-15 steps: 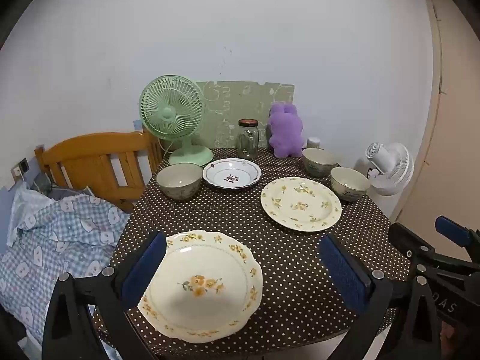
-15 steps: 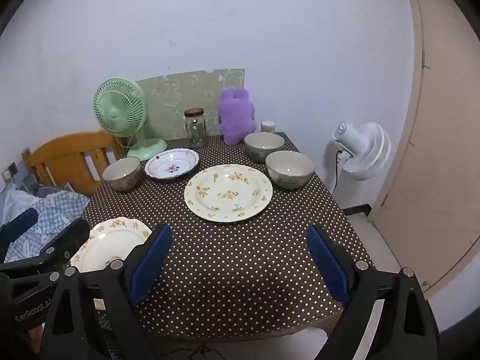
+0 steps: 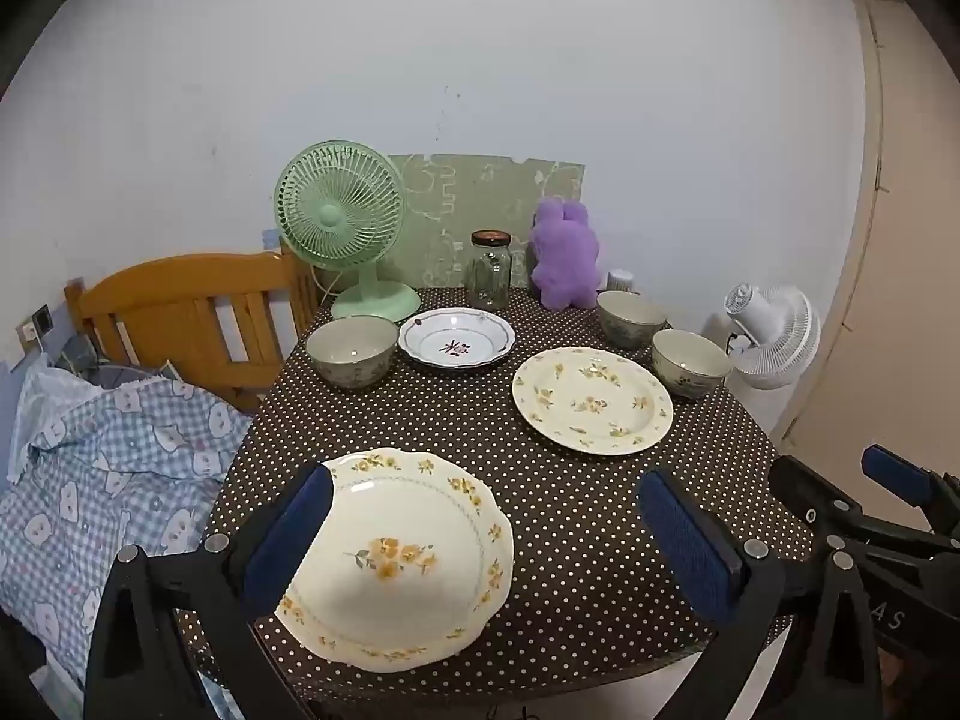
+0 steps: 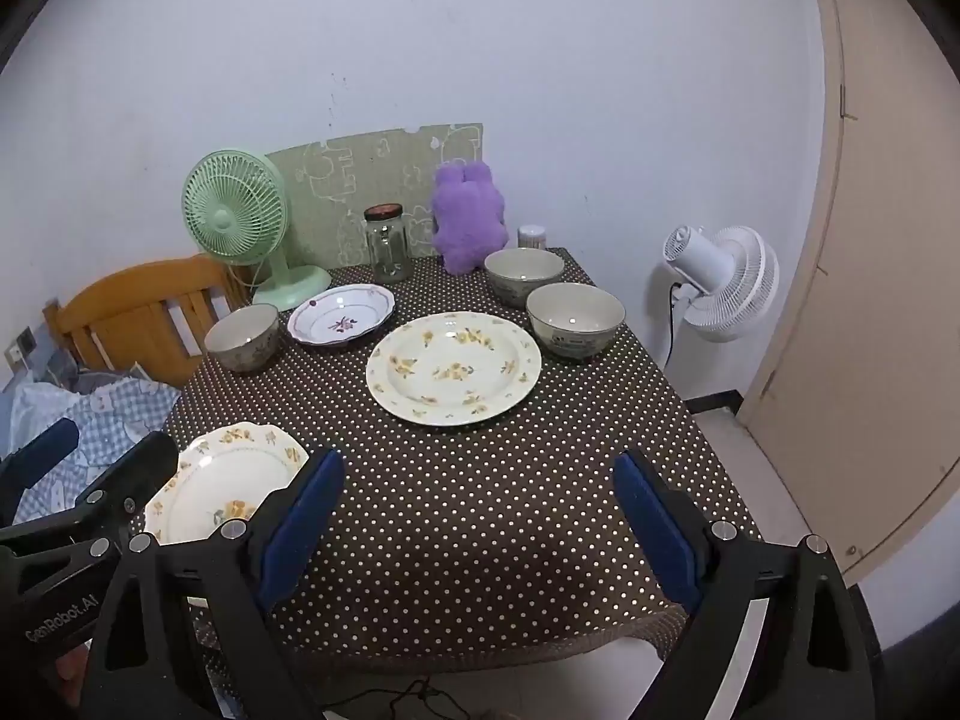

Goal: Organize plates and bowls

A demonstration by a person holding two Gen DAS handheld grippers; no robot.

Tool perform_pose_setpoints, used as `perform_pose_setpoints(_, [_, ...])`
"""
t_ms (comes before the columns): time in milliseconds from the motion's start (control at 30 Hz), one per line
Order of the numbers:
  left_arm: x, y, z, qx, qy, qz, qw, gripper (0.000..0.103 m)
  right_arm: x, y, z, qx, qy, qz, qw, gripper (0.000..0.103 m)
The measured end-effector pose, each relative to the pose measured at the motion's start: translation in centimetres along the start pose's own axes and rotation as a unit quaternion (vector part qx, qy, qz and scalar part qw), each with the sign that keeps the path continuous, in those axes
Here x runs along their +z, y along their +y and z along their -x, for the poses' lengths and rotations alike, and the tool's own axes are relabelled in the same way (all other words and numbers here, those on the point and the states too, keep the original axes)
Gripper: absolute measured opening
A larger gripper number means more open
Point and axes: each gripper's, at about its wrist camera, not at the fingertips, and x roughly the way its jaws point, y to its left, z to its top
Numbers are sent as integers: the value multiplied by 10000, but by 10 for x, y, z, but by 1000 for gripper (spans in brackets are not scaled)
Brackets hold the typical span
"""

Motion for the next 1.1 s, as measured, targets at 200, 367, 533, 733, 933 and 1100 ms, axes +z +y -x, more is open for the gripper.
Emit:
perform_pose_setpoints(200, [-2,4,3,28,46,71,10000,102,1,6,4,10,-5,47,10000,93])
perform_pose_setpoints(367, [-4,3,3,50,57,86,9999,102,1,7,6,28,0,41,10000,93])
perform_pose_setpoints(533, [-5,4,4,60,50,92,9999,102,0,9,7,51,-15,47,10000,93])
perform_pose_setpoints(733, [-5,4,4,58,41,74,9999,102,0,8,7,64,-10,30,10000,93])
perform_pose_setpoints(933, [-2,-1,2,50,51,42,10000,102,-1,4,6,65,12,-9,10000,93])
perform_pose_setpoints(1100, [-3,-2,2,57,52,47,10000,102,-1,2,6,70,22,-13,10000,93])
